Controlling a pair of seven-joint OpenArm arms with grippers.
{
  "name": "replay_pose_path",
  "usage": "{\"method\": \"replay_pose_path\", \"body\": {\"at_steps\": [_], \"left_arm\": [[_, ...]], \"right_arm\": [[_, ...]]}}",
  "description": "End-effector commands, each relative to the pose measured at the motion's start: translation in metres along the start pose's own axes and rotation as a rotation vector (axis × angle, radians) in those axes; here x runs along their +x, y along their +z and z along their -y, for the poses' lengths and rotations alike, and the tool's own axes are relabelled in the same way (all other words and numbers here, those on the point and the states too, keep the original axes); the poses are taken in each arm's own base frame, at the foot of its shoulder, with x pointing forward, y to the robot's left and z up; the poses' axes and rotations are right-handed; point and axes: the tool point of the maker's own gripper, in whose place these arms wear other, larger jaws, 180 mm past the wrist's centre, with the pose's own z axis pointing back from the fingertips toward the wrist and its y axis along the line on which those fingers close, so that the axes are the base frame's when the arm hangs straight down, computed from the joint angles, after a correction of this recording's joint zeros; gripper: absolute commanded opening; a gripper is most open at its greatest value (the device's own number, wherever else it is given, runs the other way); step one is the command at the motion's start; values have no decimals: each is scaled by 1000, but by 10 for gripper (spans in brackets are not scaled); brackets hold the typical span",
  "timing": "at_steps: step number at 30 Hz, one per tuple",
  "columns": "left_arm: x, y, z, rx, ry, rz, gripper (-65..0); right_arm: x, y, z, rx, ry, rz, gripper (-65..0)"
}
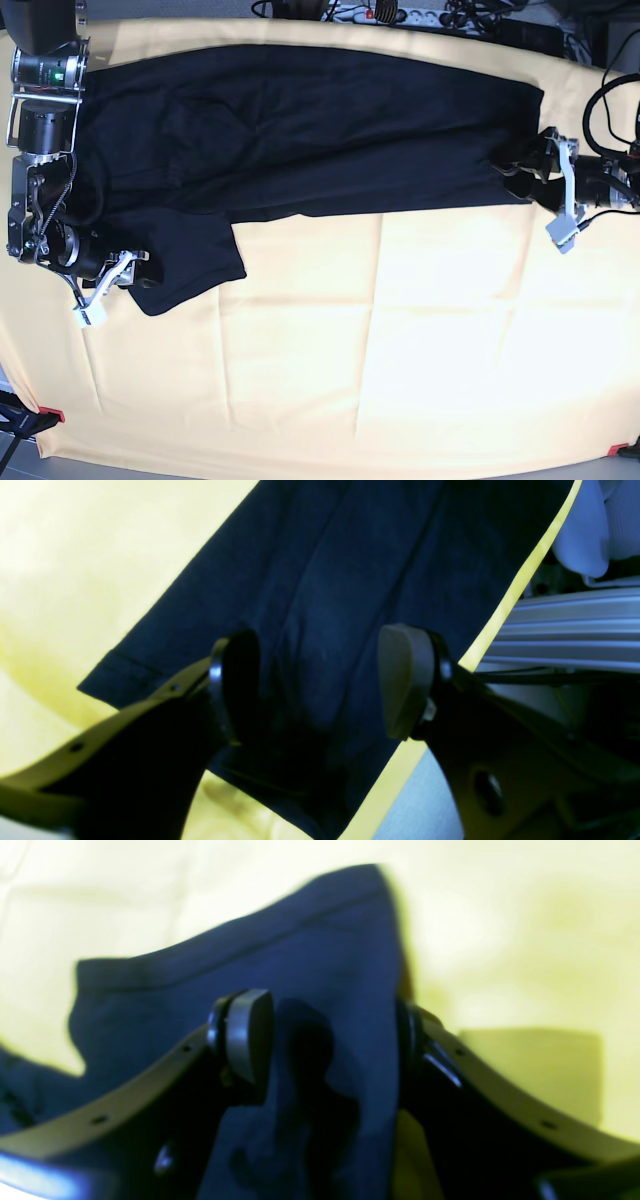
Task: Fold the T-shirt properly
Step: 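Release the folded edge and move the right gripper to the sleeve, then tuck the protruding sleeve under the strip with the right gripper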
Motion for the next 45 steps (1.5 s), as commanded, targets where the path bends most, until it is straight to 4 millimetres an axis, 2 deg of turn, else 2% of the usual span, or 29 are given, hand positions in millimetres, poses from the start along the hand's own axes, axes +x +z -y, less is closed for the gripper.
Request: {"method": "replay_pose_path", "body": {"at_steps": [1,3,4,5,8,9,15,20,24,27,34,45], "left_arm": [[13,12,-2,18,-29,30,-260],[14,12,-2,19,-29,36,-260],[15,12,-2,19,-29,38,-260],[15,12,-2,19,-29,42,-260],[16,12,-2,18,-29,44,-260],[16,12,-2,19,-29,43,-260],[16,12,-2,18,-29,44,-260],[16,12,-2,19,-29,43,-260],[16,12,-2,19,-29,45,-260],[16,12,-2,19,-29,47,-260],[16,12,-2,19,-29,47,-260],[16,12,-2,19,-29,47,-260]], "right_arm": [[23,9,4,-6,21,47,-303],[31,10,0,12,17,73,-310],[36,11,-2,22,21,86,-334],[41,12,-5,37,26,102,-382],[54,15,-11,68,22,124,-618],[57,16,-14,80,21,123,-650],[62,26,-37,170,35,96,-650],[54,50,-52,190,120,105,-650],[31,71,-71,186,241,64,-650],[6,84,-89,197,321,9,-650],[-45,112,-106,193,455,-154,-650],[-86,135,-142,294,524,-268,-650]]}}
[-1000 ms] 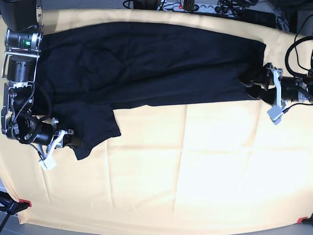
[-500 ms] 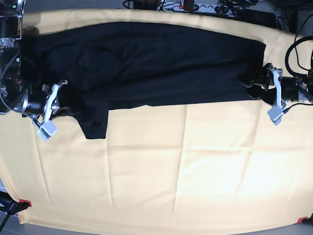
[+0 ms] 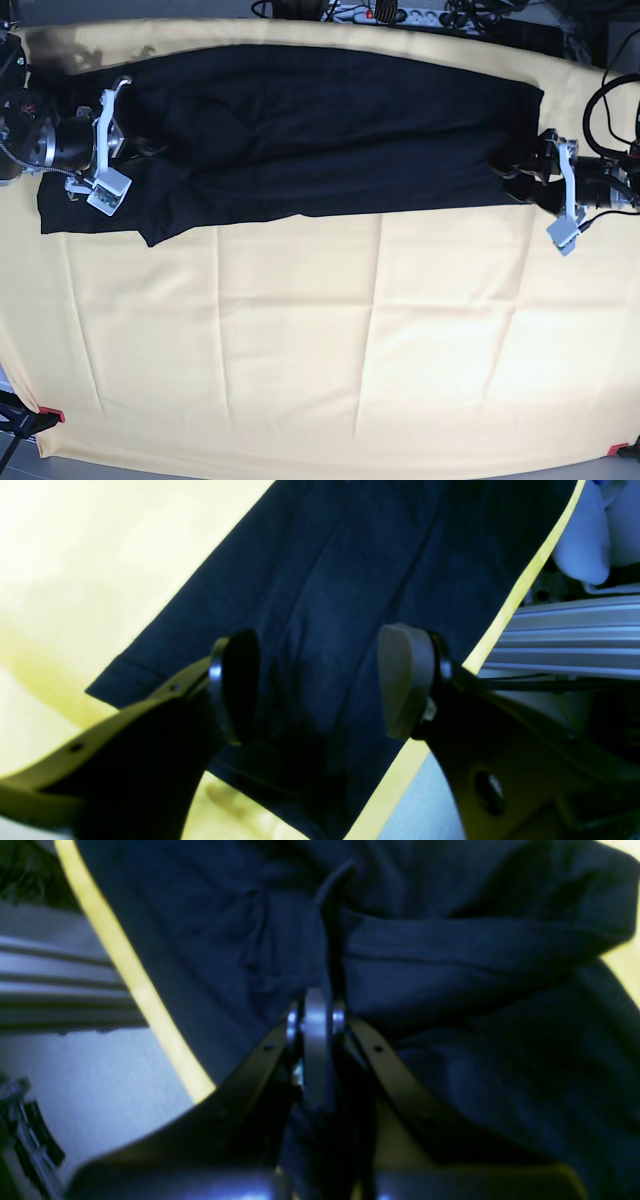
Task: Fold the T-shirt properly
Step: 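Tuck the protruding sleeve under the strip with the right gripper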
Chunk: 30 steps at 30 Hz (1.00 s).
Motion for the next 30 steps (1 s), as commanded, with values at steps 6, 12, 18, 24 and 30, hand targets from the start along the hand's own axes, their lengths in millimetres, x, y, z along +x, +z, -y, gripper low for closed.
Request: {"method": "replay_pose_path", "body": {"at_steps": [6,12,18,24,30], "left_arm": [[14,12,-1,13,-30,32,-260],[14,12,-1,13,-30,32,-260],[14,12,-1,13,-30,32,-260],[15,12,-1,13,-30,35,-260],[14,12,-1,13,-30,35,-260]], "right_arm": [[-6,6,-3,2,27,-51,-650],[-19,8,-12,57,15,-128,-650],[-37,9,-16,60,-1,-183,-529],[-39,16,-5,4,19,-213,-333],[-1,46,4,-47,29,-44,-359]]}}
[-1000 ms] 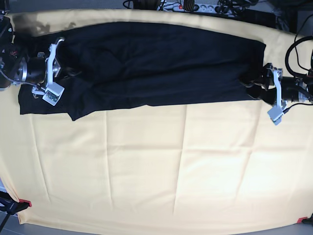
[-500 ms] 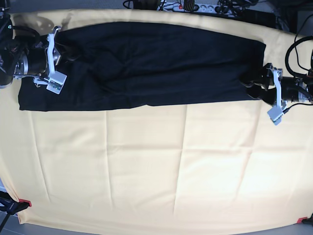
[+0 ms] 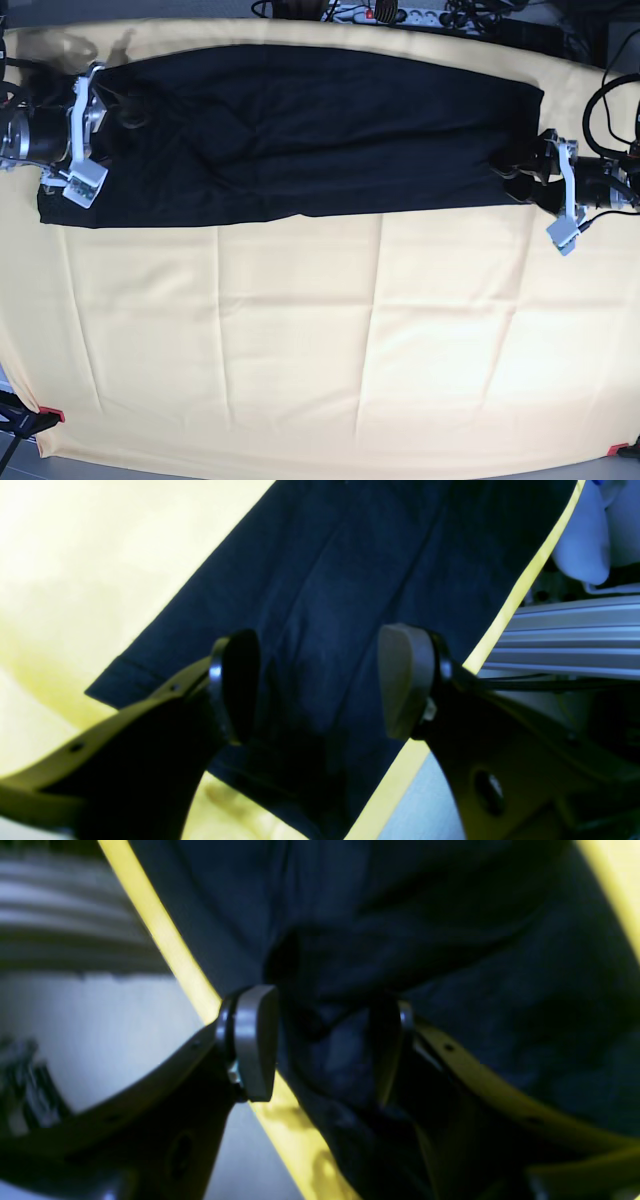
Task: Fold the T-shirt properly
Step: 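Tuck the protruding sleeve under the strip with the right gripper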
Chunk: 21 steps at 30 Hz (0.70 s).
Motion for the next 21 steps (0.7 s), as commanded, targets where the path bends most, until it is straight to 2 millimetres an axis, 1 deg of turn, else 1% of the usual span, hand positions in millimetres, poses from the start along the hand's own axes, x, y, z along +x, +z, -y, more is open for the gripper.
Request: {"method": "replay_pose_path", "body": {"at_steps": [1,2,3,4,5,7,9,13,16,18,19,21], "left_arm": [[14,12,-1,12,-30,33,-260],[14,12,-1,12,-30,33,-260],[14,12,-1,12,-30,33,-260],[14,12,-1,12,-30,33,-260],[14,12,-1,12,-30,33,-260],[14,12,-1,13,-30,34,-260],[14,12,-1,13,-30,34,-260],[14,12,-1,13,-30,34,-260],[14,12,-1,12,-30,34,-260],[14,12,-1,13,-30,34,-260],[14,12,-1,13,-30,34,-260],[14,12,-1,13,-30,34,-260]], "right_arm": [[14,14,10,-51,27,53,-399],[23,21,19,-98,26,106,-460],[28,26,27,-146,24,143,-541],[32,30,35,-195,21,174,-635],[35,33,42,-237,15,211,-650],[39,29,51,-286,-13,279,-650],[36,19,61,-325,-46,314,-650],[13,-1,87,-411,-111,289,-650],[-1,-9,106,-450,-176,290,-650],[-8,-16,112,-437,-230,300,-650],[-9,-20,112,-421,-258,315,-650],[-9,-29,106,-368,-305,345,-650]]}}
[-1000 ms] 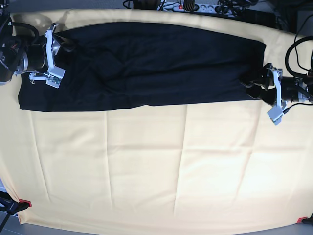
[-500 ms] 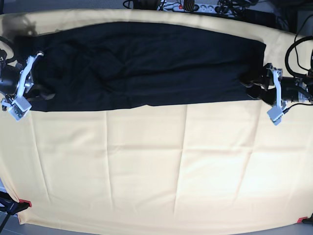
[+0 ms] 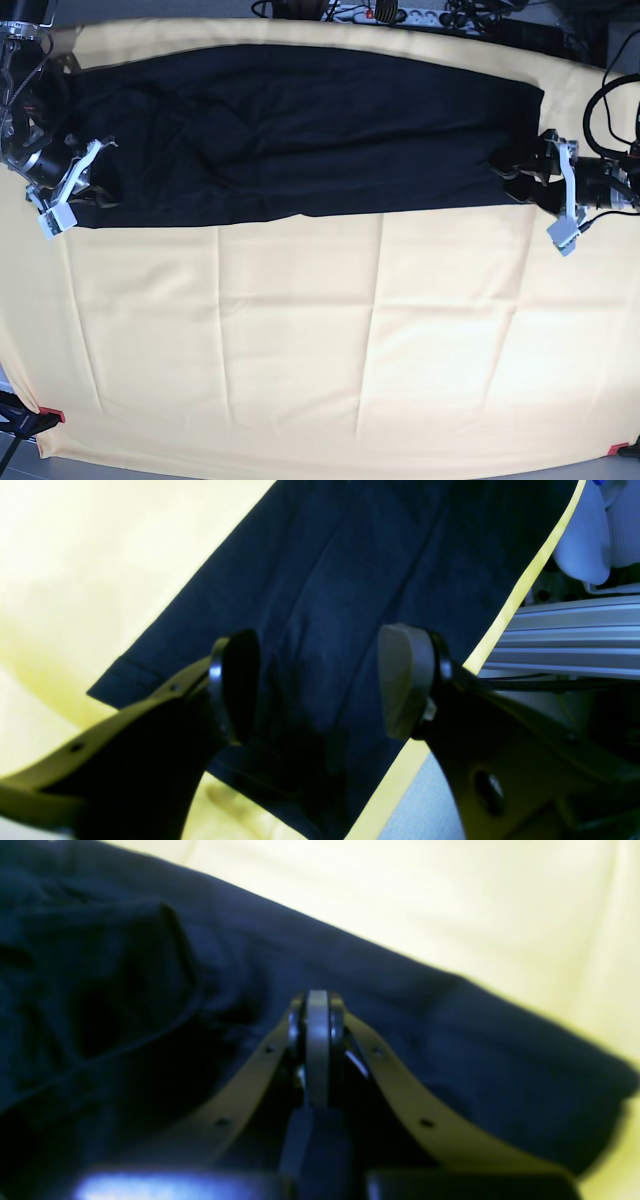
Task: Fold the T-shirt properly
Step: 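Tuck the protruding sleeve under the strip with the right gripper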
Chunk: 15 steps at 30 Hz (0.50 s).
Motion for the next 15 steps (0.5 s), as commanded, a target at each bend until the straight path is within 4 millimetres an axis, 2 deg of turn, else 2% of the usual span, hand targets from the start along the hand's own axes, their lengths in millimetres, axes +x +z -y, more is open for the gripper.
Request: {"method": "replay_pose_path", "body": {"at_steps": [1,11,15], "left_arm": [[15,12,-1,12,-30,35,-260],[15,12,-1,12,-30,38,-260],[15,12,-1,12,-30,38,-260]], "right_arm": [[13,3,-3,22,7,40,-650],[-3,-24,-60,212,-3,-22,-650],[-3,-17,-83,280,48,-84,-650]]}}
